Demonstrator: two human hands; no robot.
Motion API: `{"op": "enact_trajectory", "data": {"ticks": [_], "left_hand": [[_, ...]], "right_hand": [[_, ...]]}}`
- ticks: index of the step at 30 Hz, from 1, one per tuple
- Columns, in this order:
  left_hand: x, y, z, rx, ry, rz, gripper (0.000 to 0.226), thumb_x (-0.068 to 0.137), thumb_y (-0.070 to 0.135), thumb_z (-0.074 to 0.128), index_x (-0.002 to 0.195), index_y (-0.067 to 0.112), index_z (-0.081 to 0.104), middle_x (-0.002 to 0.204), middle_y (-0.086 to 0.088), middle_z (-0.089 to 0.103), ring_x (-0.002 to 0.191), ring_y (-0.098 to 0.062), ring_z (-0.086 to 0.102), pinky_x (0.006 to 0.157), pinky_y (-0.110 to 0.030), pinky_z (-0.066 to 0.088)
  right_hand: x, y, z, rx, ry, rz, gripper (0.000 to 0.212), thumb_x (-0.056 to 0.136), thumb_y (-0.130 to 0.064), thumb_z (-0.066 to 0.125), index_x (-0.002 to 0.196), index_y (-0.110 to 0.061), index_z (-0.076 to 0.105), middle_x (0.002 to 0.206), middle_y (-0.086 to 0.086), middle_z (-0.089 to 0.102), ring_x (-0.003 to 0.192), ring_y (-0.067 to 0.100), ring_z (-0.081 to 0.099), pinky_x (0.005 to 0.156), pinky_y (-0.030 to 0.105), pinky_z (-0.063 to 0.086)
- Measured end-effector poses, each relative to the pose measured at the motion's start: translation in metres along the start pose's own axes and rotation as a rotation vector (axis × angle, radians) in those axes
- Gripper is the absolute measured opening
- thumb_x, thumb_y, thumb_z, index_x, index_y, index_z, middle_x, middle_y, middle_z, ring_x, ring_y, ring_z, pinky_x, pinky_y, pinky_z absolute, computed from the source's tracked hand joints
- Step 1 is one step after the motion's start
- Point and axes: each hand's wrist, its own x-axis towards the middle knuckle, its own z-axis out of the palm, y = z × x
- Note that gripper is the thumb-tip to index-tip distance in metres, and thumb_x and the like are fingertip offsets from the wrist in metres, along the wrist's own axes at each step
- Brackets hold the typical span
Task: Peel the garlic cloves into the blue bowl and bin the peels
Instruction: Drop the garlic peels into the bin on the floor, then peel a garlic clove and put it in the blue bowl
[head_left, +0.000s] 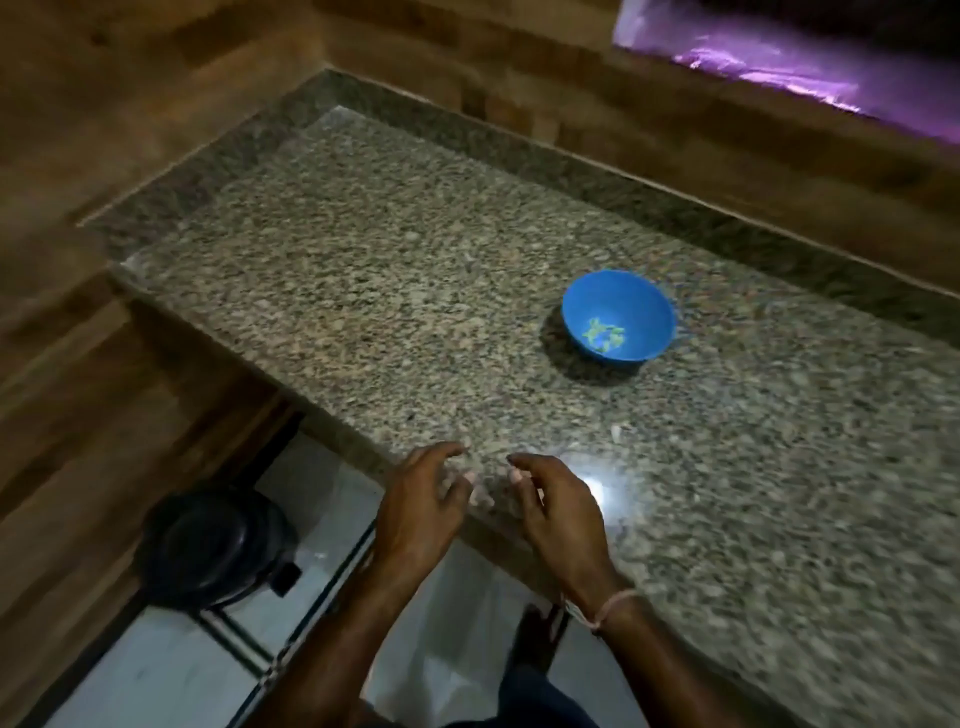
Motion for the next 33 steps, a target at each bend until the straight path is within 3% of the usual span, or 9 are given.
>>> {"op": "enact_trajectory", "data": {"ticks": [3, 6, 11, 13, 18, 23, 29, 33], "left_hand": [[0.012, 0.025, 0.034, 0.004, -0.021, 0.038, 0.035, 0.097, 0.027, 0.070, 0.131, 0.026, 0.066, 0.133, 0.004, 0.064, 0.117, -0.017, 0.063, 0.097, -0.040, 0.056], [0.028, 0.045, 0.061, 0.048, -0.043, 0.035, 0.030, 0.096, 0.021, 0.071, 0.126, 0.022, 0.069, 0.118, 0.005, 0.067, 0.099, -0.011, 0.065, 0.086, -0.030, 0.056], [0.060, 0.060, 0.093, 0.101, -0.069, 0.065, 0.018, 0.089, 0.017, 0.076, 0.099, 0.028, 0.066, 0.091, 0.008, 0.066, 0.079, -0.011, 0.067, 0.072, -0.037, 0.059], [0.070, 0.066, 0.104, 0.156, -0.090, 0.122, 0.018, 0.087, 0.018, 0.078, 0.094, 0.027, 0.064, 0.088, 0.009, 0.061, 0.078, -0.011, 0.062, 0.067, -0.033, 0.053], [0.081, 0.066, 0.121, 0.277, -0.123, 0.279, 0.018, 0.089, 0.021, 0.075, 0.087, 0.030, 0.061, 0.086, 0.012, 0.054, 0.078, -0.007, 0.052, 0.059, -0.028, 0.035], [0.083, 0.068, 0.123, 0.427, -0.128, 0.415, 0.020, 0.088, 0.012, 0.077, 0.082, 0.024, 0.061, 0.085, 0.007, 0.058, 0.083, -0.017, 0.054, 0.061, -0.033, 0.041], [0.102, 0.099, 0.111, 0.245, -0.007, 0.416, 0.022, 0.093, 0.002, 0.063, 0.091, 0.022, 0.056, 0.084, 0.008, 0.057, 0.080, -0.015, 0.050, 0.057, -0.035, 0.040], [0.152, 0.149, 0.106, 0.206, 0.098, 0.481, 0.011, 0.095, 0.009, 0.068, 0.096, 0.018, 0.062, 0.090, 0.005, 0.064, 0.085, -0.015, 0.053, 0.061, -0.031, 0.036]], "right_hand": [[0.012, 0.028, -0.028, -0.050, 0.008, 0.016, 0.028, 0.107, -0.035, 0.055, 0.128, -0.026, 0.070, 0.126, -0.006, 0.070, 0.110, 0.015, 0.067, 0.089, 0.037, 0.056], [0.019, 0.059, -0.051, -0.099, 0.030, 0.031, 0.030, 0.104, -0.031, 0.060, 0.132, -0.024, 0.069, 0.131, -0.003, 0.068, 0.112, 0.018, 0.068, 0.089, 0.037, 0.057], [0.032, 0.097, -0.075, -0.095, 0.178, 0.145, 0.030, 0.098, -0.014, 0.064, 0.124, -0.027, 0.066, 0.119, -0.005, 0.063, 0.107, 0.020, 0.067, 0.082, 0.028, 0.056], [0.042, 0.108, -0.080, -0.155, 0.217, 0.161, 0.034, 0.093, -0.012, 0.068, 0.125, -0.023, 0.065, 0.119, 0.001, 0.062, 0.107, 0.025, 0.065, 0.081, 0.040, 0.058], [0.068, 0.113, -0.091, -0.271, 0.153, 0.209, 0.037, 0.086, -0.015, 0.079, 0.120, -0.018, 0.063, 0.120, 0.005, 0.056, 0.112, 0.030, 0.053, 0.078, 0.044, 0.052], [0.078, 0.112, -0.090, -0.288, 0.154, 0.222, 0.039, 0.088, -0.019, 0.081, 0.121, -0.021, 0.060, 0.121, 0.002, 0.051, 0.111, 0.027, 0.049, 0.075, 0.044, 0.052], [0.081, 0.112, -0.086, -0.230, 0.199, 0.263, 0.038, 0.089, -0.021, 0.081, 0.121, -0.024, 0.061, 0.119, -0.003, 0.051, 0.109, 0.023, 0.050, 0.075, 0.040, 0.050], [0.091, 0.106, -0.082, -0.107, 0.261, 0.303, 0.028, 0.092, -0.024, 0.077, 0.116, -0.025, 0.063, 0.112, -0.006, 0.052, 0.105, 0.020, 0.054, 0.079, 0.037, 0.050]]}}
